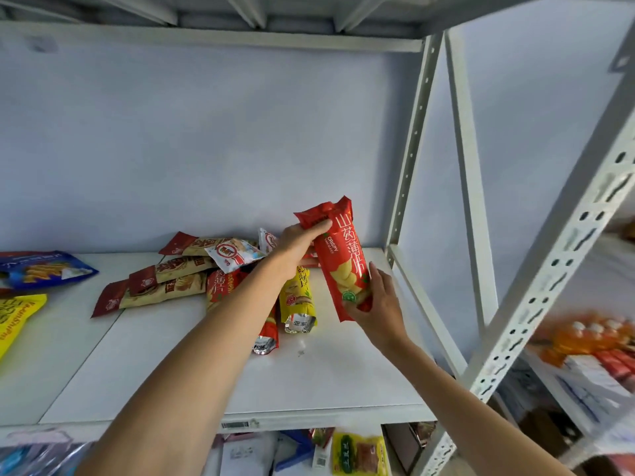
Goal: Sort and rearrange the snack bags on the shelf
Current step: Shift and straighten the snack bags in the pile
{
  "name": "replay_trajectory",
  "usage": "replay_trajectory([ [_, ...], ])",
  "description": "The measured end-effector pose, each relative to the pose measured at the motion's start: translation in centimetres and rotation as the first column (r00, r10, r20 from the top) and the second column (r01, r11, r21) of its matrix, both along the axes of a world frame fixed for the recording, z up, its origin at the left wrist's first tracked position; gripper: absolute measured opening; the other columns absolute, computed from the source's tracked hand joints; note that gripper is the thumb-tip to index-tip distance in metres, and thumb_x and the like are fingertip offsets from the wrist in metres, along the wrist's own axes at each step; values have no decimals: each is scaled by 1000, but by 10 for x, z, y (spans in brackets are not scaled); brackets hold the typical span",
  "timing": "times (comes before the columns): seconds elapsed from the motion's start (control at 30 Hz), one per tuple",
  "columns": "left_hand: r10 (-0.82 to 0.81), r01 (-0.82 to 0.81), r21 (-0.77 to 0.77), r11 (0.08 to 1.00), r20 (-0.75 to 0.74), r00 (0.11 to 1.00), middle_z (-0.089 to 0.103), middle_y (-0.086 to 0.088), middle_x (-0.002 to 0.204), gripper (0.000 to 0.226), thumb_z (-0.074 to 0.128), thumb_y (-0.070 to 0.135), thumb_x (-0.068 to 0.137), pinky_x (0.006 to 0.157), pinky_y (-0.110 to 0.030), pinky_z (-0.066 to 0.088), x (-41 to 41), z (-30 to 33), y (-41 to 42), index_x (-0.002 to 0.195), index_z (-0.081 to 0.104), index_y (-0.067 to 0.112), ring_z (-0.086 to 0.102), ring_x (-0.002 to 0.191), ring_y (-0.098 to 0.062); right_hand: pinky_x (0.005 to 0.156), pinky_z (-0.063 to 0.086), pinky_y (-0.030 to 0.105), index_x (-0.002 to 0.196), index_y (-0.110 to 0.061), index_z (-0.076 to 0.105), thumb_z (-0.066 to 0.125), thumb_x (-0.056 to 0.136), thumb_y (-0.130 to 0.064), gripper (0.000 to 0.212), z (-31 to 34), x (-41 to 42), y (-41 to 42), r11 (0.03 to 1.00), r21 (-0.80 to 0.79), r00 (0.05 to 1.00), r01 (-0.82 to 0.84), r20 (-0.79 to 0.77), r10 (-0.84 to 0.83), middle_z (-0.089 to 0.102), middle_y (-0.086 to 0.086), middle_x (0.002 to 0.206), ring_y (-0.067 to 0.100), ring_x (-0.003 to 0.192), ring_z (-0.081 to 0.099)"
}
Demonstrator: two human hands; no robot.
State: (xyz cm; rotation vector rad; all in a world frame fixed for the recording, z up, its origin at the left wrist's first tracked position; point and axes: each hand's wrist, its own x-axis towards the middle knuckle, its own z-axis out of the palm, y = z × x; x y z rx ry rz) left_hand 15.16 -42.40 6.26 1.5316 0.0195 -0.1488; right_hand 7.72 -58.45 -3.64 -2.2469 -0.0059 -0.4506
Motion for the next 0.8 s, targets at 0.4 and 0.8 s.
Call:
replay_trajectory([
  [0.4,254,-384,362,849,357,899,72,-5,100,46,63,62,79,83,-38,57,-32,23,-26,88,64,16,69,87,-21,106,36,42,146,-10,23,70,76,-52,94,24,-9,24,942,-290,985,172,74,-157,35,9,142,27,129,38],
  [0.8,14,-35,265,964,82,997,51,0,136,89,66,70,69,103,-41,44,-50,35,20,138,44,19,50,123,-22,82,54,35,131,-10,45,79,64,-17,76,40,-12,-36,524,790,732,-319,-146,666,59,14,130,28,111,63],
])
